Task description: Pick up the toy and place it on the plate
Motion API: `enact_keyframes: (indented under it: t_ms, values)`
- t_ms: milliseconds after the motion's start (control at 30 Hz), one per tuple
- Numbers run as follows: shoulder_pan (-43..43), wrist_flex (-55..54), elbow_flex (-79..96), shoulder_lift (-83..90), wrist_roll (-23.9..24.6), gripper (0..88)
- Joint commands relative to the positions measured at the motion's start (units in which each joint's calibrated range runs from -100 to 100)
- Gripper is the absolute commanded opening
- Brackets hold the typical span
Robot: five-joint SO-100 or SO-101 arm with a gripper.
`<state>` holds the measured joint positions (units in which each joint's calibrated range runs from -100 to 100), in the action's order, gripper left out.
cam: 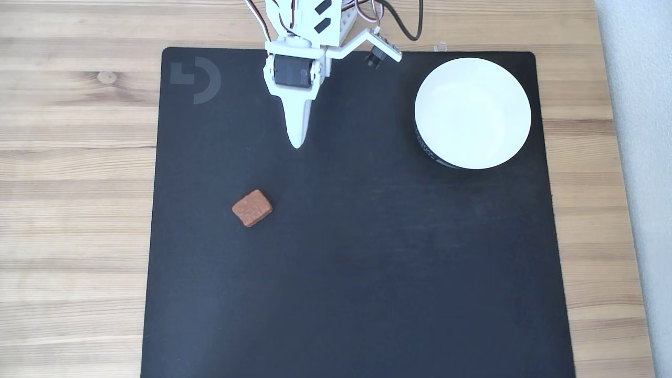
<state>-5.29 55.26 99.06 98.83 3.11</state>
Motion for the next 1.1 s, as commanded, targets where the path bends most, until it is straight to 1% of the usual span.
enact_keyframes:
  t_ms: [0, 1067]
  values:
    - [-0.4, 0.0, 0.0, 0.6, 0.2, 2.6]
    - [-0.9, 0.0, 0.0, 0.7, 0.2, 2.8]
